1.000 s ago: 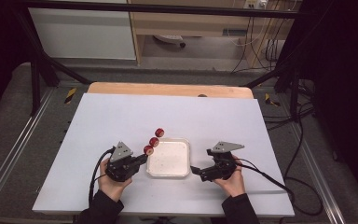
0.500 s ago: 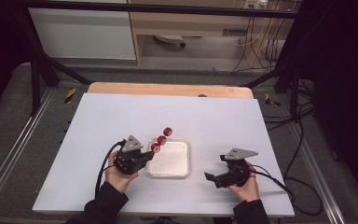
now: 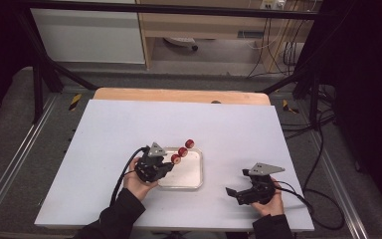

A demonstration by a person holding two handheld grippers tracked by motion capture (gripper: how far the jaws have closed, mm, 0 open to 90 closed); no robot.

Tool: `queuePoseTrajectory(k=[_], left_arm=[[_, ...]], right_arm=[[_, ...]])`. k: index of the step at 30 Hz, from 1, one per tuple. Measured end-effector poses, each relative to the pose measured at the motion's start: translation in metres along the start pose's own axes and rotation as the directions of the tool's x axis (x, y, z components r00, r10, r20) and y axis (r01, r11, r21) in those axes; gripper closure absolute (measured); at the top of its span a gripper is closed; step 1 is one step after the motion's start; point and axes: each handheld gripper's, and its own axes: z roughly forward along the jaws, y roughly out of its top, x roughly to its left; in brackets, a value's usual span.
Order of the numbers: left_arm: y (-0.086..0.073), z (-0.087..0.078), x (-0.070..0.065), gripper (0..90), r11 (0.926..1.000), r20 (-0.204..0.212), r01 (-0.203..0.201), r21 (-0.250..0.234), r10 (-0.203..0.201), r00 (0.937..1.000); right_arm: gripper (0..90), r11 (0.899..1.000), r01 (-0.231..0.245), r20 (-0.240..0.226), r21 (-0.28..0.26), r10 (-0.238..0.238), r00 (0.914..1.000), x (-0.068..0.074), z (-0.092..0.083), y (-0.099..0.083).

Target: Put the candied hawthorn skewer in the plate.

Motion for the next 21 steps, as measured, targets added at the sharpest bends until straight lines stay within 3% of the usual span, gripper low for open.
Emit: queuePoseTrajectory(k=[11,21], left_arm=[[-0.005,0.016,-0.006,87.6,0.9955,-0.033,0.004,0.095,-0.001,0.9995],[-0.009,0.025,-0.009,87.6,0.9898,-0.052,0.017,0.142,-0.01,0.9986]], right_arm=[[0.4,1.0,-0.003,-0.002,-0.01,0.003,1.0,0.0,-0.004,-0.003],[0.5,1.0,-0.011,0.001,-0.011,0.011,0.9999,-0.002,-0.005,-0.004]])
